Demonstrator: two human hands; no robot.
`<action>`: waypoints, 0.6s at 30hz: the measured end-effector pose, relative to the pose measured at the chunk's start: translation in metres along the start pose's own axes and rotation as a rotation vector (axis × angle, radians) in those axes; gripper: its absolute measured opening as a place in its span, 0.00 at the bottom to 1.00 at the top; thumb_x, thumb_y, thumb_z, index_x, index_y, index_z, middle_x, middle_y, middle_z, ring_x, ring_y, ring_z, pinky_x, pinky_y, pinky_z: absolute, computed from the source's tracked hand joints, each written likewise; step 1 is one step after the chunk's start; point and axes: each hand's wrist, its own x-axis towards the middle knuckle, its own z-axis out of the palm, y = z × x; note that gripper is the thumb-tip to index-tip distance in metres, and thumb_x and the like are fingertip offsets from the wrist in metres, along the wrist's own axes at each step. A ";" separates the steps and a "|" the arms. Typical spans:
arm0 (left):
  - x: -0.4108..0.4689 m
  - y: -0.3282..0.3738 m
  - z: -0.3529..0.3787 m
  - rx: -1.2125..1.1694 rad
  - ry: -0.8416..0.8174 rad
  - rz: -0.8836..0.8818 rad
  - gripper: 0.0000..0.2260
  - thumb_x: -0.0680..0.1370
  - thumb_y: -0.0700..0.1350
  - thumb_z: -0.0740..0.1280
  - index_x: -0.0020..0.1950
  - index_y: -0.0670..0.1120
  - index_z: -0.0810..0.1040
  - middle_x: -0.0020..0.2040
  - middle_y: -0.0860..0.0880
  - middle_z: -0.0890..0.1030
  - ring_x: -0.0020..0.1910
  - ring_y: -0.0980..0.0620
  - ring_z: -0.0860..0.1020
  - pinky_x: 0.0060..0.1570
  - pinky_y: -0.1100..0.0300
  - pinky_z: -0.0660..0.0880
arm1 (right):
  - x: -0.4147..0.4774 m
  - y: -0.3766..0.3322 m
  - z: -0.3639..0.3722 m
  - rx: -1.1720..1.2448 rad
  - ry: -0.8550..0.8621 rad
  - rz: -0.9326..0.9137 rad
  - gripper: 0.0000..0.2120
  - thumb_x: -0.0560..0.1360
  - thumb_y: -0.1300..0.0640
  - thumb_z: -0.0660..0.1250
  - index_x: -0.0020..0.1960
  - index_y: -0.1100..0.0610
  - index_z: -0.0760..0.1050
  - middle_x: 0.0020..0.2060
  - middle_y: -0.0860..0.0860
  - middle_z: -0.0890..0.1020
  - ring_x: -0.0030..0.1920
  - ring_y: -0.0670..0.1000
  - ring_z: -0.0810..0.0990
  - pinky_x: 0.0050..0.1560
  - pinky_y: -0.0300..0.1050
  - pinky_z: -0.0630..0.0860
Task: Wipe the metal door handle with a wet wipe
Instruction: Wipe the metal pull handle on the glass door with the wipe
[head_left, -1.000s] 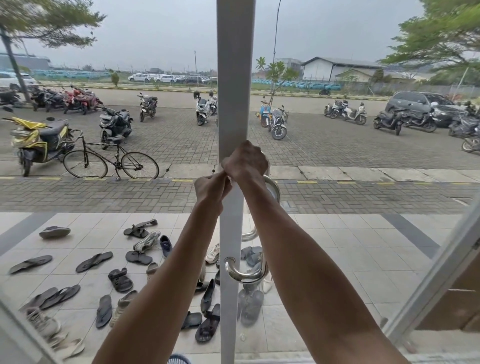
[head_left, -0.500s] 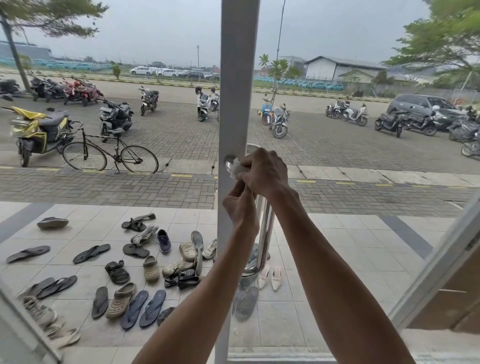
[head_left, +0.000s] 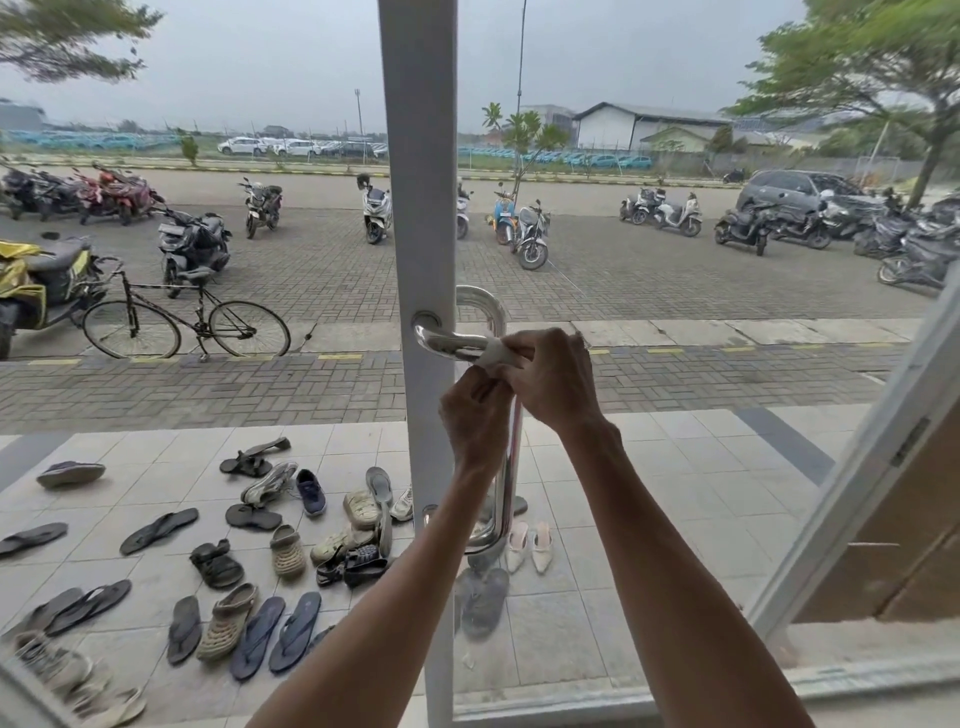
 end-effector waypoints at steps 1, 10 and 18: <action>-0.001 0.000 -0.001 0.044 -0.014 0.036 0.01 0.73 0.37 0.74 0.43 0.40 0.84 0.36 0.47 0.85 0.37 0.63 0.77 0.39 0.61 0.75 | -0.002 0.003 0.002 0.019 0.010 0.007 0.17 0.68 0.46 0.77 0.55 0.50 0.85 0.47 0.49 0.88 0.50 0.51 0.86 0.51 0.49 0.82; -0.004 -0.017 -0.014 0.244 -0.162 0.148 0.04 0.73 0.40 0.75 0.47 0.45 0.84 0.42 0.50 0.87 0.43 0.52 0.86 0.46 0.47 0.84 | -0.038 0.028 0.024 0.379 0.103 0.154 0.10 0.71 0.52 0.77 0.50 0.54 0.86 0.41 0.45 0.88 0.43 0.40 0.86 0.47 0.50 0.84; -0.023 -0.041 -0.029 0.326 -0.203 0.094 0.05 0.77 0.45 0.74 0.52 0.47 0.85 0.42 0.54 0.87 0.43 0.60 0.84 0.45 0.52 0.83 | -0.070 0.043 0.050 0.489 0.121 0.240 0.08 0.73 0.56 0.77 0.50 0.57 0.86 0.41 0.45 0.88 0.45 0.39 0.86 0.50 0.40 0.83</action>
